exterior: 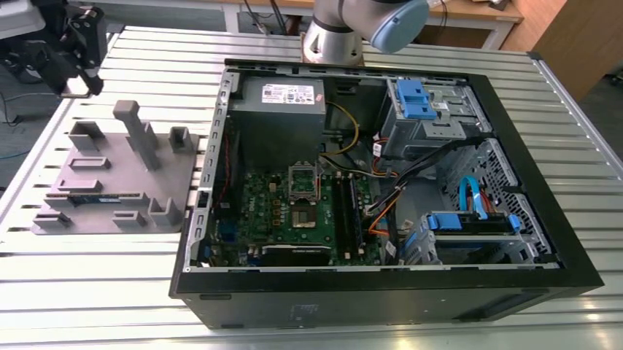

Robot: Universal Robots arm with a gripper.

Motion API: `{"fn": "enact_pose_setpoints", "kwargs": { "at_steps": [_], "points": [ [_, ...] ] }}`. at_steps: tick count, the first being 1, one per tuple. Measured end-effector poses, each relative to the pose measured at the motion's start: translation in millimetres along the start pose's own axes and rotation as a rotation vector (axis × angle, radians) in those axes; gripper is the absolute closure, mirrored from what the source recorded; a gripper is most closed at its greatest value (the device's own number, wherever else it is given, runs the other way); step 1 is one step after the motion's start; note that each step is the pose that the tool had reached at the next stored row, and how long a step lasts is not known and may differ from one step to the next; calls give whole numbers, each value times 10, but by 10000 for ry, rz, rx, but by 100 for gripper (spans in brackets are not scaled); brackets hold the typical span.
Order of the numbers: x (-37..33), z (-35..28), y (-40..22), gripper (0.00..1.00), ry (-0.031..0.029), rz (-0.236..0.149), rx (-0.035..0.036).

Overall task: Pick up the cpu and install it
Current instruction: 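Pick up the cpu and move it towards the insertion slot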

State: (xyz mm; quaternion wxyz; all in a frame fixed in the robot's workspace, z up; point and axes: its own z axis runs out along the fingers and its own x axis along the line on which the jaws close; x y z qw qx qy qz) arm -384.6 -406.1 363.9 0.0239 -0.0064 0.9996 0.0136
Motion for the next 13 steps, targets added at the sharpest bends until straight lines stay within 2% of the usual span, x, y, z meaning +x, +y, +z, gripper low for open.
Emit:
{"fn": "enact_pose_setpoints", "kwargs": {
  "at_steps": [13],
  "points": [
    [-173, 8, -2, 53, 0, 1, 0]
  ]
}}
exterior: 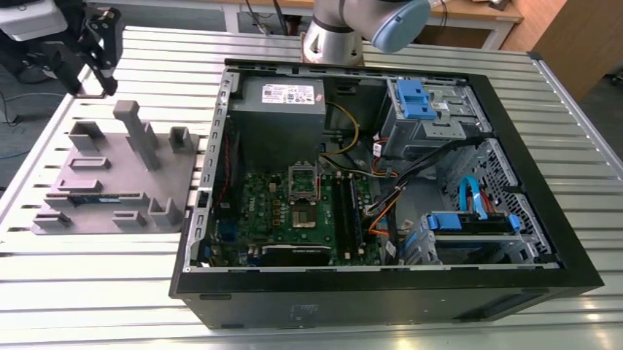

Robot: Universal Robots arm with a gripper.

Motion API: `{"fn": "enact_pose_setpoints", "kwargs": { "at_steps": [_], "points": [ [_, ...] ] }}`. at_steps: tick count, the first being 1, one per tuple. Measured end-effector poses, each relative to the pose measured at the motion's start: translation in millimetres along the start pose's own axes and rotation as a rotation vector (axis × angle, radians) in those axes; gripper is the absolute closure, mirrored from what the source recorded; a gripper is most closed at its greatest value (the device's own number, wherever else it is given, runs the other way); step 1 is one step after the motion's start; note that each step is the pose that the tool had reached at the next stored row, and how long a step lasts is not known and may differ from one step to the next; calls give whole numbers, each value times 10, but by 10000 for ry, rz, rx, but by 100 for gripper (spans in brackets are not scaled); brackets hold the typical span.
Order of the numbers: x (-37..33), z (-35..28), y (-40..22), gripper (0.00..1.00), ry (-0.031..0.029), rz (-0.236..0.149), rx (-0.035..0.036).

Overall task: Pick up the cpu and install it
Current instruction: 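Pick up the cpu and move it towards the insertion slot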

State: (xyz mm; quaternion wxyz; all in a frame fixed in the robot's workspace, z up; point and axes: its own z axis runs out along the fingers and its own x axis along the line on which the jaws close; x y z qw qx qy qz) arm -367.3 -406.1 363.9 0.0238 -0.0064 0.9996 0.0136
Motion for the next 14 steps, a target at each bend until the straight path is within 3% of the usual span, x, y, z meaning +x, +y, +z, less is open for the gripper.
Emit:
{"fn": "enact_pose_setpoints", "kwargs": {
  "at_steps": [7, 14],
  "points": [
    [-69, 3, -1, 53, 0, -1, 0],
    [-75, 3, -1, 53, 0, 0, 0]
  ]
}}
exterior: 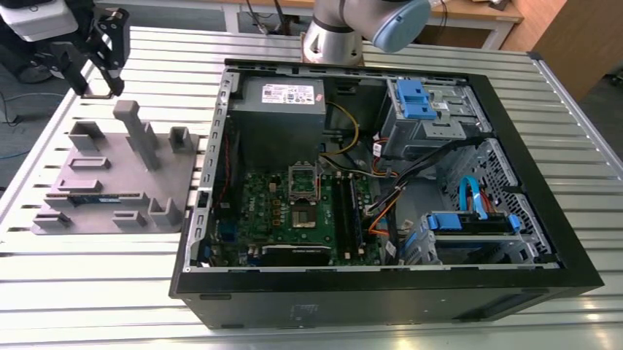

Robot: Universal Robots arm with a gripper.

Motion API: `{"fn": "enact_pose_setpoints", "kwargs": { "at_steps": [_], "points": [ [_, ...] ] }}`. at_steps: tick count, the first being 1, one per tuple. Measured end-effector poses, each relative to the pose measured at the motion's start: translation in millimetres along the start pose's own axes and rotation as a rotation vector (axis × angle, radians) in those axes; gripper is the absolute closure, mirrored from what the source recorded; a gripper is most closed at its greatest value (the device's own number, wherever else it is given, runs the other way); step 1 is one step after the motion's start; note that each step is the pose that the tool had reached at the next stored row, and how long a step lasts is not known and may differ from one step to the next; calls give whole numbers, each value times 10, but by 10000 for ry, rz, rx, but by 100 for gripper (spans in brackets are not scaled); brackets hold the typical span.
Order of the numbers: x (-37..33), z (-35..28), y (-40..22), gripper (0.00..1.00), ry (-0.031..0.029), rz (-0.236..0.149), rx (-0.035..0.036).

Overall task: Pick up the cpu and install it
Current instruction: 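Pick up the cpu and move it towards the insertion slot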

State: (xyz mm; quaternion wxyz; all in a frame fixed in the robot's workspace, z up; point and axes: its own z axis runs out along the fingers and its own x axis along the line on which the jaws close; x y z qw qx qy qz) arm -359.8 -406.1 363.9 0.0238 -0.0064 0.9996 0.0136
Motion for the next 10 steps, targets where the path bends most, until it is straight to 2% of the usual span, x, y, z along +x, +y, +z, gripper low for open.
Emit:
{"fn": "enact_pose_setpoints", "kwargs": {
  "at_steps": [5, 10],
  "points": [
    [-19, 1, -1, 53, 0, -1, -1],
    [-67, 4, -1, 53, 0, 0, 0]
  ]
}}
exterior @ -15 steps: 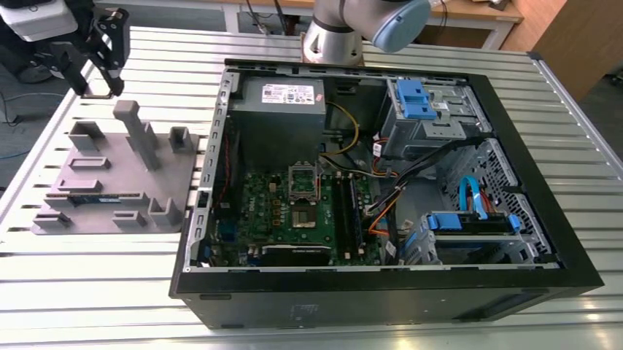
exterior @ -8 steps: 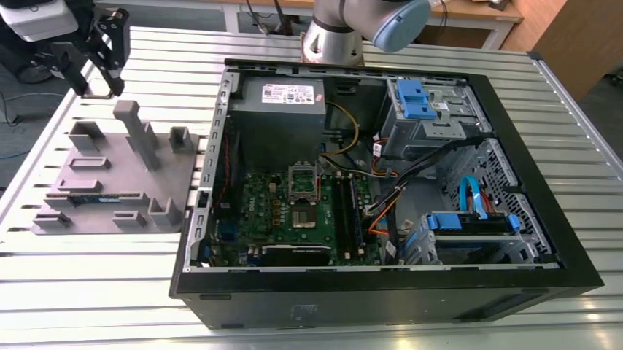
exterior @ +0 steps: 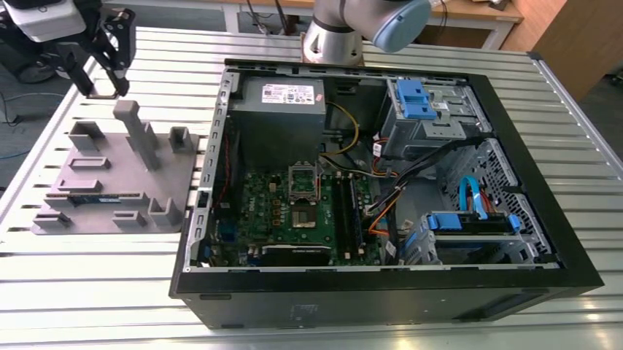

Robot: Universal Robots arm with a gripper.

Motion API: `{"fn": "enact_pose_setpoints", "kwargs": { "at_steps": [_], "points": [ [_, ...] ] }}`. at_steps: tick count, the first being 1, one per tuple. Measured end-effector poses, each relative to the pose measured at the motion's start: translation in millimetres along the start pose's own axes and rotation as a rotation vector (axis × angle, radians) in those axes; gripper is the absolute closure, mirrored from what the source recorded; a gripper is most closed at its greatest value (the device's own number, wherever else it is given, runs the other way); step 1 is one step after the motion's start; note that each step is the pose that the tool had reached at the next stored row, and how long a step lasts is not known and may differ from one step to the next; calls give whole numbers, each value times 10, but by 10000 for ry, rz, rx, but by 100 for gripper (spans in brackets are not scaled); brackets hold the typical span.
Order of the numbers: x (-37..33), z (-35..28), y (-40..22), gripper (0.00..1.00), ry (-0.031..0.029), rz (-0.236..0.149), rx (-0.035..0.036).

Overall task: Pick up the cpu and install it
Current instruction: 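Pick up the cpu and move it towards the insertion slot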

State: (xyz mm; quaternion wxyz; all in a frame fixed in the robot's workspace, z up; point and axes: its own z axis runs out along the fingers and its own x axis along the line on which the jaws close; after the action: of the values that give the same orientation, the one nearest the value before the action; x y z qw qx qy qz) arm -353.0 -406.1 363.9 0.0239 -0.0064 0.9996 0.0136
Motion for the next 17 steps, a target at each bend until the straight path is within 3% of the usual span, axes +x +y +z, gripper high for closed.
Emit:
{"fn": "enact_pose_setpoints", "kwargs": {
  "at_steps": [17],
  "points": [
    [-174, 8, -2, 53, 0, 0, 0]
  ]
}}
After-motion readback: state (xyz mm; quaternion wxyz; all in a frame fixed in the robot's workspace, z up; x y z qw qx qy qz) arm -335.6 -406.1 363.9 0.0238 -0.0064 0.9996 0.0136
